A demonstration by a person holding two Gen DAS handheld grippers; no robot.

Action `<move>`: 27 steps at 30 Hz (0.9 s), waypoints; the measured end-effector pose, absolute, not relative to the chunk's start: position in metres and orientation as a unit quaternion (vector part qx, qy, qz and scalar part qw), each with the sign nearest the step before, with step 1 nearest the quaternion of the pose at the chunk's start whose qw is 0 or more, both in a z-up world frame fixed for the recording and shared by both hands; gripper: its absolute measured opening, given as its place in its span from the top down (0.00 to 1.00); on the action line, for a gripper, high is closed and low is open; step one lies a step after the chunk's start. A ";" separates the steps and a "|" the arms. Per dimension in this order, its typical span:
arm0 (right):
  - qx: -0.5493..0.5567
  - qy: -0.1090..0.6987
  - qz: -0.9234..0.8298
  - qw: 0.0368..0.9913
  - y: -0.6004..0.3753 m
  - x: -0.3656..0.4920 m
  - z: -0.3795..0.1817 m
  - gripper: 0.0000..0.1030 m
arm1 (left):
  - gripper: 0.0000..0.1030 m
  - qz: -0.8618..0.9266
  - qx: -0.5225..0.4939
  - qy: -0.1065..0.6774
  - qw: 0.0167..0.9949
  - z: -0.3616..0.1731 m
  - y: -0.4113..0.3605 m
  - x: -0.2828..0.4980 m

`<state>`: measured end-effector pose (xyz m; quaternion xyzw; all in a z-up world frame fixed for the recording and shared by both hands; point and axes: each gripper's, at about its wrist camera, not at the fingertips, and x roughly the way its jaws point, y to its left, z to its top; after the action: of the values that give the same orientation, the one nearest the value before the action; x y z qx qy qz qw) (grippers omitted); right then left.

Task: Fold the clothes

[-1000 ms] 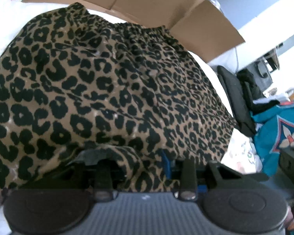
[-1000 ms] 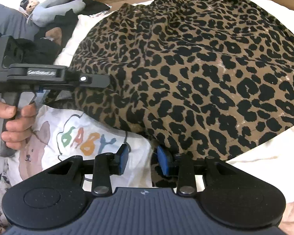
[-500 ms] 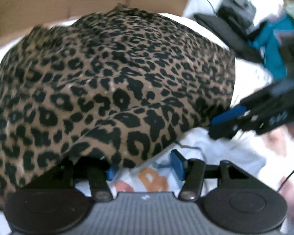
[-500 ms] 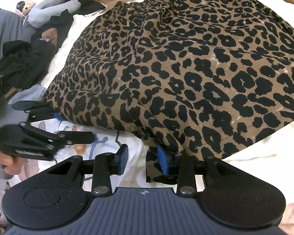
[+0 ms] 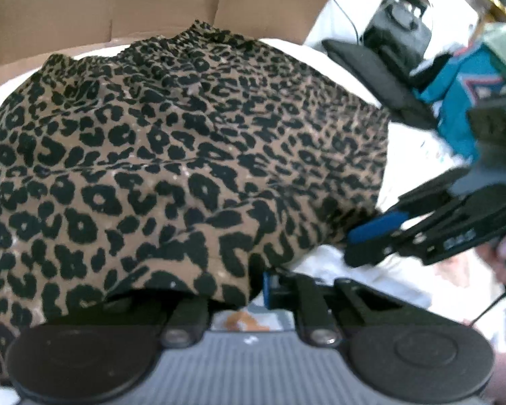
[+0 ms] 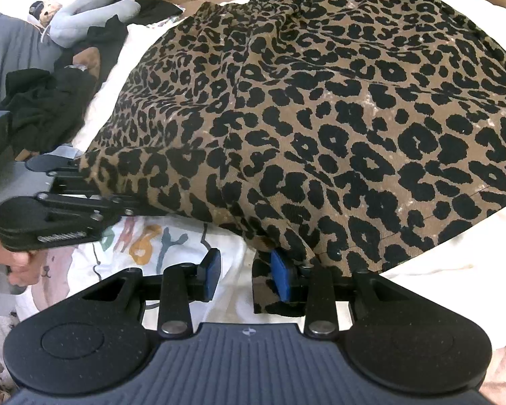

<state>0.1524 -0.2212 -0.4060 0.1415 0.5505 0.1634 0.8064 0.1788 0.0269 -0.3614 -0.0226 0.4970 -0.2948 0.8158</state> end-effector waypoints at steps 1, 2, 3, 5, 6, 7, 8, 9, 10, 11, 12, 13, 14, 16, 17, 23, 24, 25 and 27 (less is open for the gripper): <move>0.143 0.549 0.163 0.807 -0.221 0.152 -0.404 0.61 | 0.91 -0.295 -0.041 0.501 0.812 -0.357 0.030 0.178; 0.144 0.548 0.164 0.807 -0.221 0.151 -0.403 0.61 | 0.92 -0.296 -0.057 0.505 0.809 -0.353 0.034 0.177; 0.146 0.547 0.165 0.808 -0.221 0.150 -0.401 0.61 | 0.93 -0.297 -0.072 0.509 0.805 -0.350 0.037 0.175; 0.146 0.544 0.168 0.809 -0.220 0.147 -0.398 0.61 | 0.96 -0.299 -0.100 0.517 0.796 -0.345 0.042 0.173; 0.146 0.542 0.170 0.810 -0.219 0.146 -0.396 0.61 | 0.96 -0.301 -0.112 0.520 0.791 -0.342 0.045 0.172; 0.146 0.541 0.172 0.810 -0.218 0.145 -0.395 0.60 | 0.96 -0.305 -0.120 0.522 0.788 -0.339 0.046 0.171; 0.146 0.540 0.175 0.810 -0.217 0.144 -0.393 0.60 | 0.96 -0.309 -0.125 0.522 0.785 -0.335 0.047 0.170; 0.146 0.538 0.178 0.811 -0.215 0.142 -0.392 0.60 | 0.96 -0.314 -0.129 0.521 0.783 -0.331 0.047 0.170; 0.146 0.537 0.181 0.811 -0.214 0.141 -0.390 0.60 | 0.97 -0.320 -0.131 0.520 0.781 -0.327 0.046 0.169; 0.144 0.536 0.185 0.811 -0.212 0.140 -0.389 0.60 | 0.97 -0.326 -0.139 0.521 0.776 -0.325 0.046 0.169; 0.143 0.536 0.189 0.811 -0.210 0.139 -0.389 0.60 | 0.97 -0.333 -0.150 0.526 0.768 -0.324 0.047 0.169; 0.141 0.535 0.192 0.811 -0.208 0.138 -0.388 0.60 | 0.97 -0.339 -0.162 0.531 0.760 -0.324 0.047 0.169; 0.141 0.535 0.195 0.810 -0.206 0.138 -0.388 0.60 | 0.97 -0.345 -0.172 0.536 0.751 -0.325 0.048 0.169; 0.141 0.536 0.202 0.808 -0.203 0.137 -0.387 0.60 | 1.00 -0.351 -0.189 0.550 0.734 -0.330 0.051 0.168; 0.141 0.537 0.204 0.806 -0.202 0.136 -0.388 0.60 | 1.00 -0.352 -0.196 0.560 0.724 -0.335 0.053 0.167; 0.140 0.548 0.212 0.797 -0.199 0.131 -0.392 0.59 | 0.87 -0.326 -0.143 0.567 0.743 -0.349 0.048 0.160; 0.140 0.550 0.212 0.795 -0.199 0.131 -0.392 0.59 | 0.76 -0.321 -0.125 0.563 0.751 -0.350 0.046 0.158; 0.141 0.552 0.211 0.794 -0.200 0.130 -0.393 0.59 | 0.66 -0.319 -0.107 0.559 0.758 -0.350 0.044 0.155; 0.142 0.554 0.210 0.793 -0.200 0.129 -0.393 0.59 | 0.59 -0.319 -0.074 0.548 0.770 -0.348 0.039 0.151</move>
<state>0.1289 -0.1998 -0.3930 0.1422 0.5540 0.2103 0.7928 0.1508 0.0395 -0.3482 -0.0736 0.5475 -0.3190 0.7701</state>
